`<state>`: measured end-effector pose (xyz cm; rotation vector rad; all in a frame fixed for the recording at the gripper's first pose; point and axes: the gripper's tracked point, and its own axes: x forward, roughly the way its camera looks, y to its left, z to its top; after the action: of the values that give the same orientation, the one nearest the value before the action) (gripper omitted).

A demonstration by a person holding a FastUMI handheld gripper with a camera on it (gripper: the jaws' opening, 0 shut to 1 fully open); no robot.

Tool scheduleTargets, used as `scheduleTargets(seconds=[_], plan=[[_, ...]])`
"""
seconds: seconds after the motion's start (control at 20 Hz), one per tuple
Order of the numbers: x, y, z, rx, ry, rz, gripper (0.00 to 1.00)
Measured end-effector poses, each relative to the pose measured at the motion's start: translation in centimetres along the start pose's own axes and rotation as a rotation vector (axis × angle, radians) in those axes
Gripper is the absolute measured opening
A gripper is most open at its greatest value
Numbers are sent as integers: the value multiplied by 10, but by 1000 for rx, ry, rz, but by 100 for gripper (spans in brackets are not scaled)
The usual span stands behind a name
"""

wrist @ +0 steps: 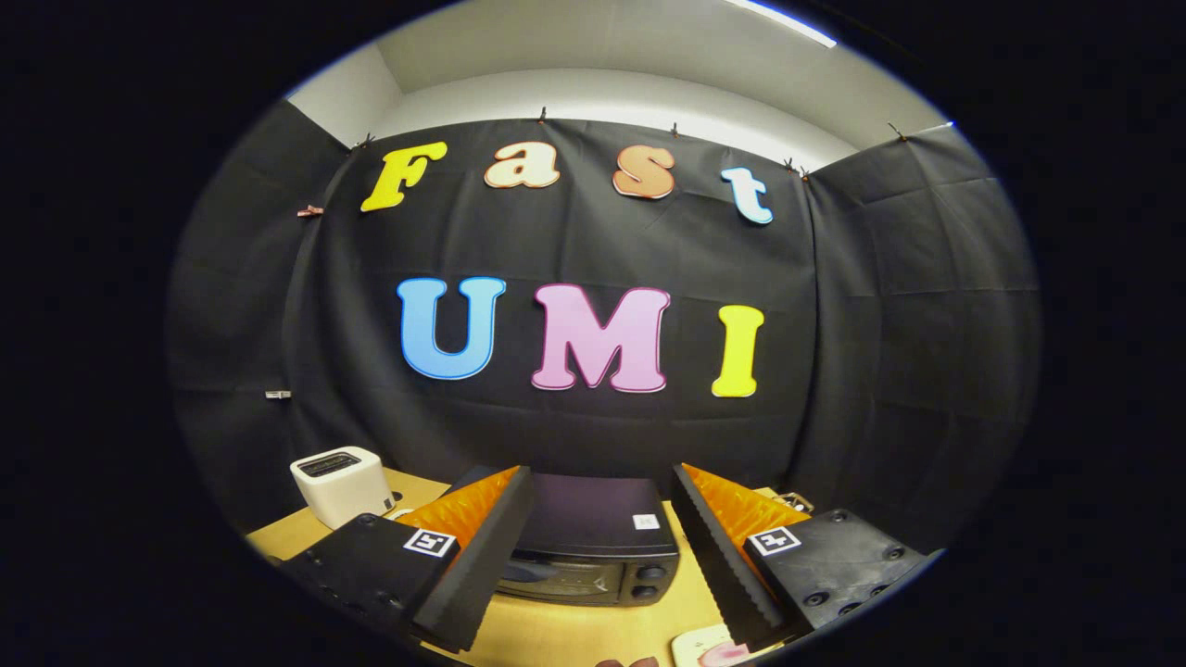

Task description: Open the toaster oven, put the food inside, and close the toaster oven door.

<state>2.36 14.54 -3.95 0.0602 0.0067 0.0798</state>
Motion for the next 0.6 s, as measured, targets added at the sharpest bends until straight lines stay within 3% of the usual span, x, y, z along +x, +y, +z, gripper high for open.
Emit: scheduleTargets(seconds=[0.25,0.6], plan=[[30,39,-47,79,52,1,98],[71,61,-118,41,203,-6,99]])
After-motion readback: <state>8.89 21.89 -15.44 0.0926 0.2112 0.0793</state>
